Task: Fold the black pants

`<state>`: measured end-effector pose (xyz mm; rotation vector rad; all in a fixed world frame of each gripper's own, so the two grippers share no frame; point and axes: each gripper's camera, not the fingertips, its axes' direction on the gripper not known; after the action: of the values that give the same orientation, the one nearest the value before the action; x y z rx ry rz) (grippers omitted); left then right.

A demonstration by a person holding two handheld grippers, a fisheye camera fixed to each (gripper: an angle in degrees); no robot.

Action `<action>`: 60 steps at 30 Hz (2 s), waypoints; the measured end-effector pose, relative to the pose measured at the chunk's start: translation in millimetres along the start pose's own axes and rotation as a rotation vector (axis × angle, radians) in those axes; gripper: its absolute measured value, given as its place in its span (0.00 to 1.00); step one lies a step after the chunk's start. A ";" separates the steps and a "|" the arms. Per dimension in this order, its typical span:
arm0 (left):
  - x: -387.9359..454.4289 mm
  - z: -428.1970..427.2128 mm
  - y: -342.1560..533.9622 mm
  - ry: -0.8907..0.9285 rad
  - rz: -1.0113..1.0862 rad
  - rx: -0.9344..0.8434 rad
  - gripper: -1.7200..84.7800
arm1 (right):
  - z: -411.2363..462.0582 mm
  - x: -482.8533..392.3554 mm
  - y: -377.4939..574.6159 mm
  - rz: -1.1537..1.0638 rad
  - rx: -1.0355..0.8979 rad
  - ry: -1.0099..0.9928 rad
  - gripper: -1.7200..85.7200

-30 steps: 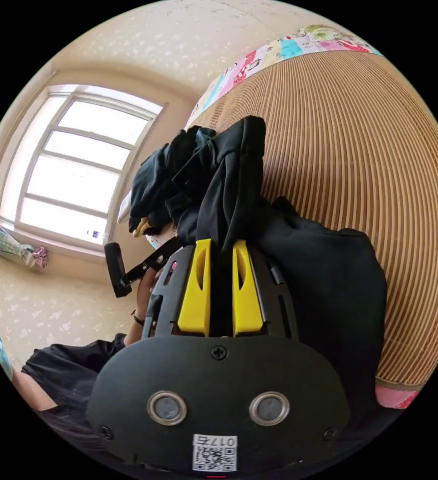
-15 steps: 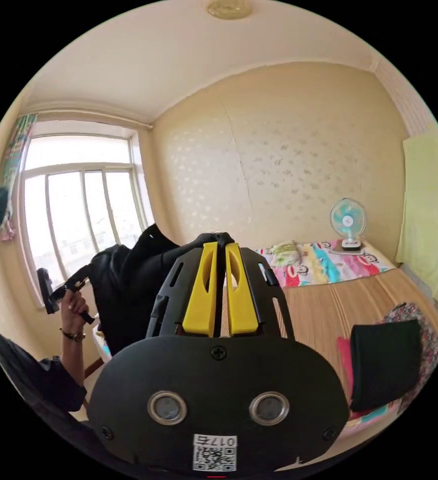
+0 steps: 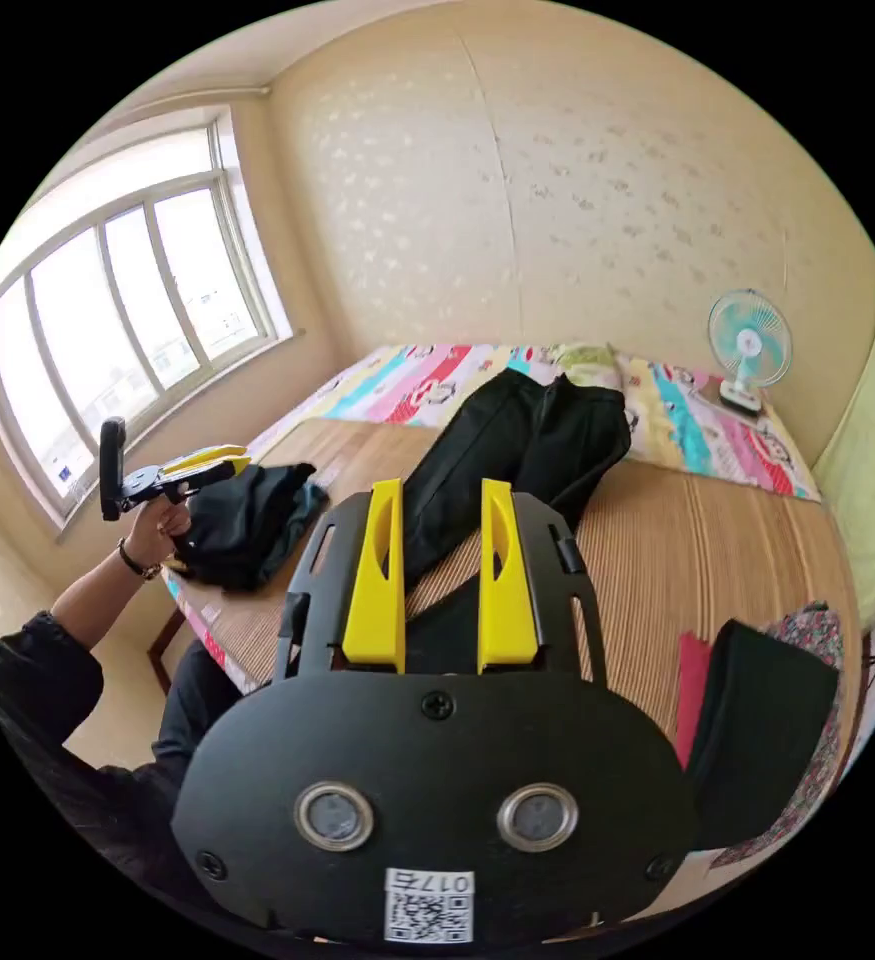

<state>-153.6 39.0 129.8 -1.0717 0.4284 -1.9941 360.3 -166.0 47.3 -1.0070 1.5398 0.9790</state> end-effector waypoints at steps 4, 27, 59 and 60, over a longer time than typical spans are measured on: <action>9.1 49.1 128.9 0.106 -0.100 -0.201 0.16 | 93.7 -33.0 133.2 0.087 -0.221 -0.170 0.17; -86.8 -58.8 276.9 0.349 -0.606 -0.018 0.05 | -94.1 163.9 374.2 0.638 -0.016 0.064 0.06; 2.4 80.2 203.2 0.040 -0.306 -0.312 0.13 | 51.4 39.6 301.6 0.402 -0.207 -0.414 0.16; 5.7 78.9 203.2 0.043 -0.280 -0.307 0.11 | 48.0 40.0 301.9 0.400 -0.210 -0.405 0.16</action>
<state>9.9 -83.7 53.9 -1.3403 0.6535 -2.2500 85.0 -28.5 29.4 -0.5934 1.3347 1.5461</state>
